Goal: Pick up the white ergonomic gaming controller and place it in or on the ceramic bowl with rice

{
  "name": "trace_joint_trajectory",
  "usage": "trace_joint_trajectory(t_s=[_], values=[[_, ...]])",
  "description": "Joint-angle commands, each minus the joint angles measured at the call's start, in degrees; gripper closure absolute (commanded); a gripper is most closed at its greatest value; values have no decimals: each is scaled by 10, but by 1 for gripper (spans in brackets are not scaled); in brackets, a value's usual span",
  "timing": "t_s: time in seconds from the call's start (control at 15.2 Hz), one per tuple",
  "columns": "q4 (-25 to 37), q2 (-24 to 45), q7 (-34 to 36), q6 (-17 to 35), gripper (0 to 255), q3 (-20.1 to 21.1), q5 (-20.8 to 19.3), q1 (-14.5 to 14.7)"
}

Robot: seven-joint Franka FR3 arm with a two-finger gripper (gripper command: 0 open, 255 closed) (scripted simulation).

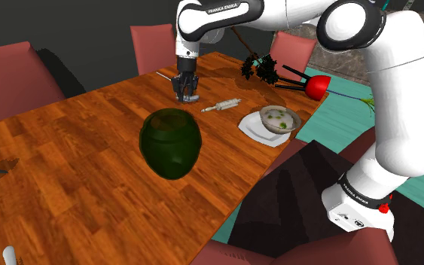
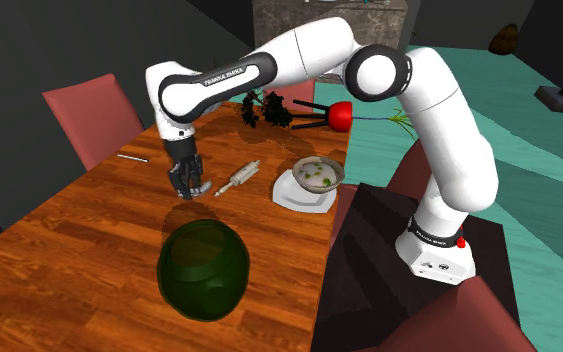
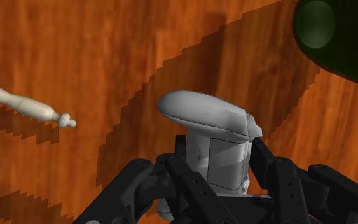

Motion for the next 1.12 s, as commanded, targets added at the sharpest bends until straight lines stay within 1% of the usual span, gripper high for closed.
trace_joint_trajectory(t_s=[0.0, 0.33, 0.46, 0.66, 1.06], values=[[8, -5, 2, -12, 255, 1, 1, 0], [32, -13, 6, -43, 255, 3, 3, 1], [-50, -63, -13, -16, 255, 7, 16, -28], [-151, -131, -44, 15, 255, 11, 37, -68], [-311, -248, -119, 49, 255, 7, 78, -133]])
